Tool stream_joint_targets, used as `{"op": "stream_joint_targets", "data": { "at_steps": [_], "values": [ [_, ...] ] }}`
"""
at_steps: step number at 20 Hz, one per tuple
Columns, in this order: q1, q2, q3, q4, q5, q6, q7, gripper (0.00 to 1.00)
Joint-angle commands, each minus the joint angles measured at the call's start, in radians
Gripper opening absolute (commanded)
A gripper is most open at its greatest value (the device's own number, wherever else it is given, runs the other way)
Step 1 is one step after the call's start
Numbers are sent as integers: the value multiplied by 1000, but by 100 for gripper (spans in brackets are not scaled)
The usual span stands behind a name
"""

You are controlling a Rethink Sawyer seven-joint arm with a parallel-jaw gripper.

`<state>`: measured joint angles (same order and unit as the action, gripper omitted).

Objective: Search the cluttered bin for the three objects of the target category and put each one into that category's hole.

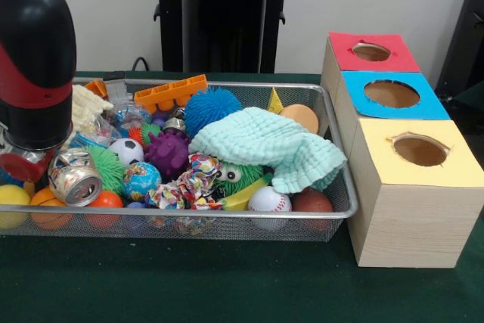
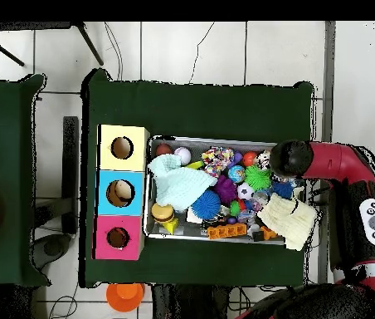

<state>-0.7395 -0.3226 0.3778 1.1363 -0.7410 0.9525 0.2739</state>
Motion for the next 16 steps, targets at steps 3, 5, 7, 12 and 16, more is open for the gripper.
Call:
{"op": "stream_joint_targets", "data": {
  "at_steps": [3, 5, 7, 12, 16],
  "values": [
    [-13, 34, 29, 21, -53, 21, -203, 0],
    [-25, -6, 43, 66, -28, 13, -198, 0],
    [-33, -27, 51, 91, -13, 10, -188, 0],
    [-64, -136, 73, 177, 42, 52, -195, 0],
    [-73, -210, 82, 226, 67, 87, -195, 0]
  ]
}}
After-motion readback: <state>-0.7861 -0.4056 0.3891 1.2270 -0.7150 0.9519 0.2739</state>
